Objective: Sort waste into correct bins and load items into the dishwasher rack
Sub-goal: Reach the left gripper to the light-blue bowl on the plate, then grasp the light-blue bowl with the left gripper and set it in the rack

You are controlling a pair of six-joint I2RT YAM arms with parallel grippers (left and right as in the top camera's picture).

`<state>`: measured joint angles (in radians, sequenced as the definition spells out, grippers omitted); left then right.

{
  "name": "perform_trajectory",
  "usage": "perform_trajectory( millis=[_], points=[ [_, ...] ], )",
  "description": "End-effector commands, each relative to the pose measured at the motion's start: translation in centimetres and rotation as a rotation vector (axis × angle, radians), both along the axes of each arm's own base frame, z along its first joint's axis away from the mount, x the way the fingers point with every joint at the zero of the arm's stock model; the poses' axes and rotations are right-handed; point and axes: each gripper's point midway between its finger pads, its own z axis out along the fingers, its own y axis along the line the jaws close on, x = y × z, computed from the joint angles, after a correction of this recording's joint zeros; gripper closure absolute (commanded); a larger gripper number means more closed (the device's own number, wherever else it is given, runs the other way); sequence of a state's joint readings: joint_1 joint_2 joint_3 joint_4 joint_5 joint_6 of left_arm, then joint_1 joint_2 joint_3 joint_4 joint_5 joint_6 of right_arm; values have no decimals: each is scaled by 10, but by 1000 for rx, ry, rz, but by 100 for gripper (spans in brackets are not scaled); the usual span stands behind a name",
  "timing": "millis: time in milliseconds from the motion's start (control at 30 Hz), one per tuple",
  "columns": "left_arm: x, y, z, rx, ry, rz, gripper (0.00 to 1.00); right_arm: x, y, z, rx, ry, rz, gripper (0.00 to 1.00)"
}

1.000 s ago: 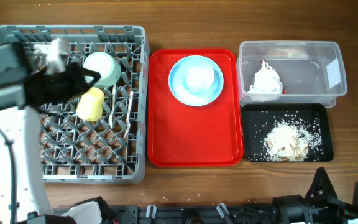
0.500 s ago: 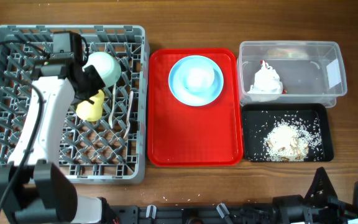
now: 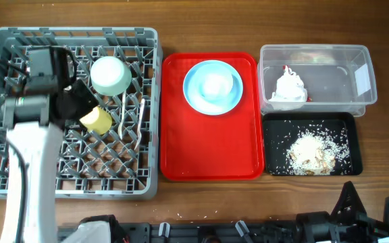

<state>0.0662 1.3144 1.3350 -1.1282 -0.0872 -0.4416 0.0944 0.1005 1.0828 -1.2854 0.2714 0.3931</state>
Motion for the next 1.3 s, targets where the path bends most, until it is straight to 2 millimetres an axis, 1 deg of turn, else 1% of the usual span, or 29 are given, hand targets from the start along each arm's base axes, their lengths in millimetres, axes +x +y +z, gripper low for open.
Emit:
perform_trajectory(
  millis=[0,33,100,133,167,233,267,300,333,400,467,500,533,567,600,667,700,733,767,833,900,967,1033,1067,1100,1200,1267],
  points=[
    [9,-69,43,-175,-185,-207,84,-3,-4,2,2,-18,-23,0],
    [11,-83,46,-180,-204,-254,82,-3,-4,2,2,-18,-23,0],
    [15,-129,49,-194,-230,-396,79,-3,-4,2,2,-18,-23,0],
    [18,-153,47,-203,-237,-463,76,-3,-4,2,2,-18,-23,0],
    [22,-183,44,-213,-245,-540,73,-3,-4,2,2,-18,-23,0],
    [26,-222,33,-225,-241,-631,69,-3,-4,2,3,-18,-23,0],
    [30,-247,22,-224,-236,-683,69,-3,-4,2,2,-18,-23,0],
    [38,-275,7,-202,-247,-725,69,-3,-4,2,3,-18,-23,0],
    [48,-299,-12,-168,-256,-750,67,-3,-4,2,2,-18,-23,0],
    [60,-330,-44,-108,-264,-815,66,-3,-4,2,2,-18,-23,0],
    [66,-361,-82,-68,-260,-896,60,-3,-4,2,3,-18,-23,0],
    [69,-369,-98,-50,-258,-916,60,-3,-4,2,3,-18,-23,0],
    [74,-374,-119,-16,-252,-921,59,-3,-4,2,3,-18,-23,0],
    [82,-373,-145,32,-234,-901,59,-3,-4,2,2,-18,-23,0],
    [85,-371,-158,55,-223,-890,59,-3,-4,2,2,-18,-23,0],
    [94,-363,-182,108,-207,-859,51,-3,-4,2,3,-18,-23,0],
    [98,-359,-189,132,-202,-843,51,-3,-4,2,2,-18,-23,0],
    [100,-355,-194,147,-199,-833,53,-3,-4,2,2,-18,-23,0],
    [102,-352,-195,152,-197,-826,59,-3,-4,2,2,-18,-23,0],
    [104,-351,-193,151,-202,-821,63,-3,-4,2,2,-18,-23,0],
    [103,-352,-187,147,-210,-822,66,-3,-4,2,2,-18,-23,1],
    [100,-352,-179,148,-209,-826,74,-3,-4,2,2,-17,-23,0],
    [98,-349,-166,146,-214,-825,85,-3,-4,2,2,-18,-23,0],
    [96,-348,-154,143,-223,-823,92,-3,-4,2,2,-18,-23,0],
    [94,-346,-140,139,-234,-822,96,-3,-4,2,2,-18,-23,0],
    [84,-337,-97,127,-266,-818,96,-3,-4,2,2,-18,-23,0],
    [69,-327,-56,98,-297,-823,96,-3,-4,2,2,-18,-23,0]
  ],
)
